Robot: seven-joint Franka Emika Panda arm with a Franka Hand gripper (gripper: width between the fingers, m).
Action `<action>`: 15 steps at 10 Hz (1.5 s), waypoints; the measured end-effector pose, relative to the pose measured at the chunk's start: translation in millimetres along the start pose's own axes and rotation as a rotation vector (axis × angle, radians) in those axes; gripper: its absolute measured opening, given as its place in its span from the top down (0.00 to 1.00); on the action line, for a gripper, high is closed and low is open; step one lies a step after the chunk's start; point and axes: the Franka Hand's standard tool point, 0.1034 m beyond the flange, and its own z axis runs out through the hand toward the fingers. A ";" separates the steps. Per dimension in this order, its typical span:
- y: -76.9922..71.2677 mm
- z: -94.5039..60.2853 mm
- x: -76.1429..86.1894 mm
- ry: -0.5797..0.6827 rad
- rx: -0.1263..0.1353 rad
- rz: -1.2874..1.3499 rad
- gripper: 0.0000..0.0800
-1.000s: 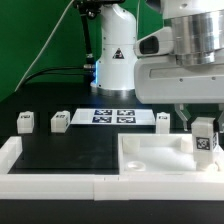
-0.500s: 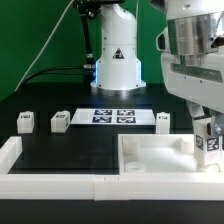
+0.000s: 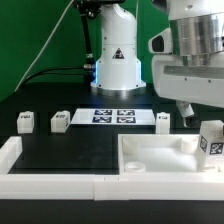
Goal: Assemble one leg
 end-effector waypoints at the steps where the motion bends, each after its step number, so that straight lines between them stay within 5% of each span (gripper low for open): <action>1: -0.3 0.1 -0.6 0.000 0.000 -0.148 0.19; 4: -2.7 1.6 -3.3 -0.008 -0.006 -0.518 0.19; 8: -11.0 6.2 6.4 -0.055 -0.047 -1.019 0.19; 11: -8.7 6.1 13.4 -0.042 -0.043 -1.199 0.19; 13: -8.7 6.2 13.4 -0.042 -0.043 -1.199 0.48; 14: -8.7 6.2 13.3 -0.042 -0.043 -1.199 0.48; 15: -8.7 6.3 13.3 -0.042 -0.043 -1.199 0.64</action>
Offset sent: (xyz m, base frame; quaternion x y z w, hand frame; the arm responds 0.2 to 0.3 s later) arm 0.0070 0.0063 -0.0011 -0.0118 -0.0153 -0.3454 0.9382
